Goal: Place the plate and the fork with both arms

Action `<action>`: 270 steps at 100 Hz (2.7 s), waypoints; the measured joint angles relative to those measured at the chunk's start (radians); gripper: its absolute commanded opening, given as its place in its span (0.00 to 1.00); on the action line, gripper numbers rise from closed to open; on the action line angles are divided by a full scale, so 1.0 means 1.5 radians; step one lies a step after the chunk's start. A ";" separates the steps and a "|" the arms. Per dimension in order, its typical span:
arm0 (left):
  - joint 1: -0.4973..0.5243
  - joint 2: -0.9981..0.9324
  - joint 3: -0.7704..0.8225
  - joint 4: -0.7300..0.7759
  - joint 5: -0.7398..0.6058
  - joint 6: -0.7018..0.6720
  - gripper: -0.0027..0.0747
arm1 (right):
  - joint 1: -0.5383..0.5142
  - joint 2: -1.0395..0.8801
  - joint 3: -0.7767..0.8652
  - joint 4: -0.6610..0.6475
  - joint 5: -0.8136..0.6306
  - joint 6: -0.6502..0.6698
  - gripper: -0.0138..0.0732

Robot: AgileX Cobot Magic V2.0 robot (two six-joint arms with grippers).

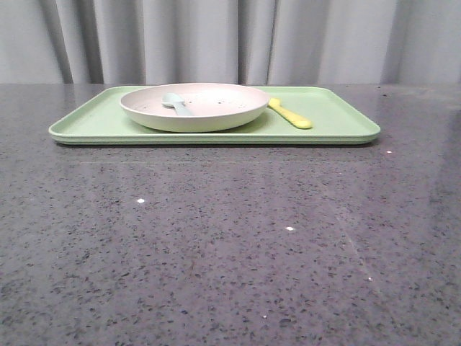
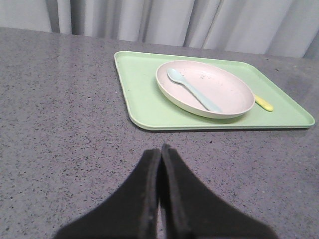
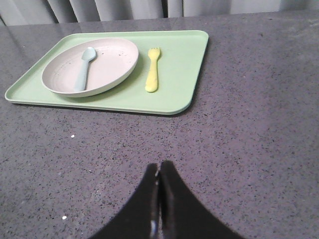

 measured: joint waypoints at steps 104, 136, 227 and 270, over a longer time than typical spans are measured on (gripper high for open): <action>0.003 -0.002 0.033 0.053 -0.034 0.000 0.01 | 0.000 -0.001 0.001 0.000 0.000 0.000 0.08; 0.061 -0.051 0.157 0.147 -0.239 0.000 0.01 | 0.000 -0.001 0.001 0.000 0.000 0.000 0.08; 0.139 -0.164 0.306 0.158 -0.304 0.000 0.01 | 0.000 -0.001 0.001 0.000 0.000 0.000 0.08; 0.139 -0.164 0.306 0.158 -0.304 0.000 0.01 | 0.000 -0.001 0.001 0.001 0.000 0.000 0.08</action>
